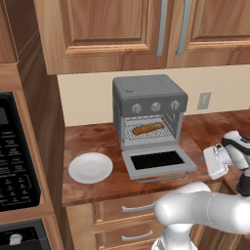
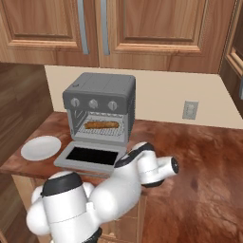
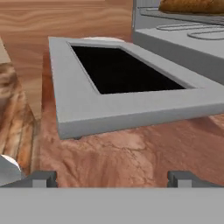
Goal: Pull the toaster oven rack outwards. Pick up the baguette from the plate and place it on the toaster oven rack. Close the toaster oven door fully and set the temperature to the lowest setting.
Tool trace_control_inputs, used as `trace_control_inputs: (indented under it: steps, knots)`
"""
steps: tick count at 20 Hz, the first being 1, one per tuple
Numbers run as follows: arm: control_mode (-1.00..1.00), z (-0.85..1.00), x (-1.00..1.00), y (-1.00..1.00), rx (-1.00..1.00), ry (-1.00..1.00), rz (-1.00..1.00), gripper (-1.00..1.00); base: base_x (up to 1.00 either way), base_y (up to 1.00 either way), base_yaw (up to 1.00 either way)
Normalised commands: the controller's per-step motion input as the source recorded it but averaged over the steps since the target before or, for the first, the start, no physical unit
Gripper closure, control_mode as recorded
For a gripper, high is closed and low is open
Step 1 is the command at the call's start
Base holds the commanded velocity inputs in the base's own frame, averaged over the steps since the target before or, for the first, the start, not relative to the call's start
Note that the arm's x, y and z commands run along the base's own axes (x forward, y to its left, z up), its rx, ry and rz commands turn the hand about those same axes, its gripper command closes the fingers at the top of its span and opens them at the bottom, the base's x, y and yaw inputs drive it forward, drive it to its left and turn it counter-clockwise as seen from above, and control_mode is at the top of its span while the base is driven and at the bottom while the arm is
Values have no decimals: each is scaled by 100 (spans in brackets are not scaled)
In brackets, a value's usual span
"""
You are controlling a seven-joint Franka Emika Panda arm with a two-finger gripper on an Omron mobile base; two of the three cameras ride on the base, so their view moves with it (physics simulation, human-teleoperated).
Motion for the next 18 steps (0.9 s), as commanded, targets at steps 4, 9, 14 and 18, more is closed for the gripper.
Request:
trace_control_inputs:
  steps: [4, 9, 14, 18]
  knots:
    - [-100, -31, 9, 38, 0, -2, 5, -100, 0, 0, 0]
    - [-100, -56, 1, 17, 0, 0, 7, -100, 0, 0, 0]
    - [-100, -12, 15, 22, 3, 0, 2, -100, 0, 0, 0]
    - [-100, 3, 9, 51, 3, 0, 0, -100, 0, 0, 0]
